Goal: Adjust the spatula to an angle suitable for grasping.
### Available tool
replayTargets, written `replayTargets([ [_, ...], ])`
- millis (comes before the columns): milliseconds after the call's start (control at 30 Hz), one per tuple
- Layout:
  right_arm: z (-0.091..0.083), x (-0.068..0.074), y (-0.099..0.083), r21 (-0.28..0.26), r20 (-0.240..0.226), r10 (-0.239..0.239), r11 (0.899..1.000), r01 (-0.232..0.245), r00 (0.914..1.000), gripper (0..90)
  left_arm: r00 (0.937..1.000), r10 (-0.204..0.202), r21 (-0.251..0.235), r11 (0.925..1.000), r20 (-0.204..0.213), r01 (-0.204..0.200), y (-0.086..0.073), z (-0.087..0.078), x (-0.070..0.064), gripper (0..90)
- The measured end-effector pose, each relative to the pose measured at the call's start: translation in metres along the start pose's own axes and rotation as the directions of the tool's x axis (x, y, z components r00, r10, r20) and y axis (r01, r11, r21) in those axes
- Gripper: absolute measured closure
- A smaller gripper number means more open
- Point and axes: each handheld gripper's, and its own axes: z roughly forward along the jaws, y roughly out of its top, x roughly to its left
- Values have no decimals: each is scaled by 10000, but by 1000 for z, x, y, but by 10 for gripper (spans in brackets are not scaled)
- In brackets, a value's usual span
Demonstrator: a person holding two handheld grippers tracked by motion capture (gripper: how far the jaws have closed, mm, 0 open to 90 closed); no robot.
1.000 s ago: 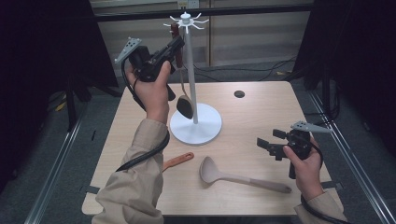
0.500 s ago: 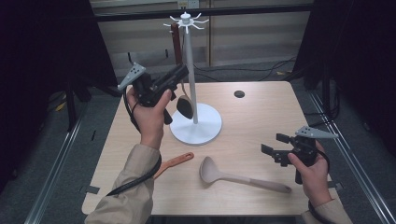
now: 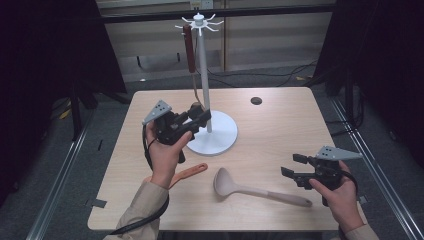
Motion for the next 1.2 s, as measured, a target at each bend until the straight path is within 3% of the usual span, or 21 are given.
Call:
replayTargets([
  [167, -1, 1, -5, 384, -390, -268, 9989, 283, 9989, 369, 9998, -165, 926, 9956, 129, 152, -25, 0, 0, 454],
  [367, 1, 4, -14, 967, -730, -681, 9925, 750, 9950, 527, 9977, -668, 1329, 9888, -108, 676, -49, 0, 5, 368],
  [433, 2, 4, -17, 1208, -751, -758, 9891, 845, 9943, 576, 9976, -689, 1805, 9811, -89, 694, -54, 3, 7, 346],
  [467, 2, 4, -18, 1305, -764, -751, 9878, 846, 9942, 585, 9977, -589, 1917, 9794, -327, 641, -56, 4, 7, 335],
  [600, 3, 8, -24, 1846, -973, -1015, 9757, 1182, 9901, 747, 9972, -678, 2458, 9665, -325, 737, -62, 9, 9, 295],
  [667, 4, 10, -25, 2132, -1110, -1117, 9679, 1334, 9875, 840, 9982, -513, 2571, 9647, -312, 576, -63, 10, 8, 289],
  [767, 4, 14, -28, 2359, -1306, -1364, 9578, 1644, 9820, 890, 9978, -608, 2569, 9642, -278, 659, -64, 12, 7, 270],
  [900, 2, 16, -31, 2552, -1411, -1551, 9486, 1873, 9778, 872, 9976, -628, 2726, 9597, -291, 683, -66, 14, 8, 263],
  [967, 3, 16, -35, 2749, -1365, -1514, 9437, 1842, 9790, 728, 9976, -649, 2757, 9588, -242, 691, -67, 16, 9, 261],
  [1033, 5, 14, -41, 3118, -1270, -1563, 9311, 1890, 9795, 656, 9977, -641, 2782, 9581, -213, 675, -68, 17, 9, 259],
  [1100, 7, 13, -45, 3324, -1174, -1475, 9260, 1788, 9821, 579, 9979, -620, 2756, 9591, -205, 653, -68, 18, 8, 254],
  [1200, 11, 13, -52, 3784, -1259, -1558, 9054, 1926, 9797, 570, 9980, -597, 2798, 9580, -215, 633, -68, 19, 8, 243],
])
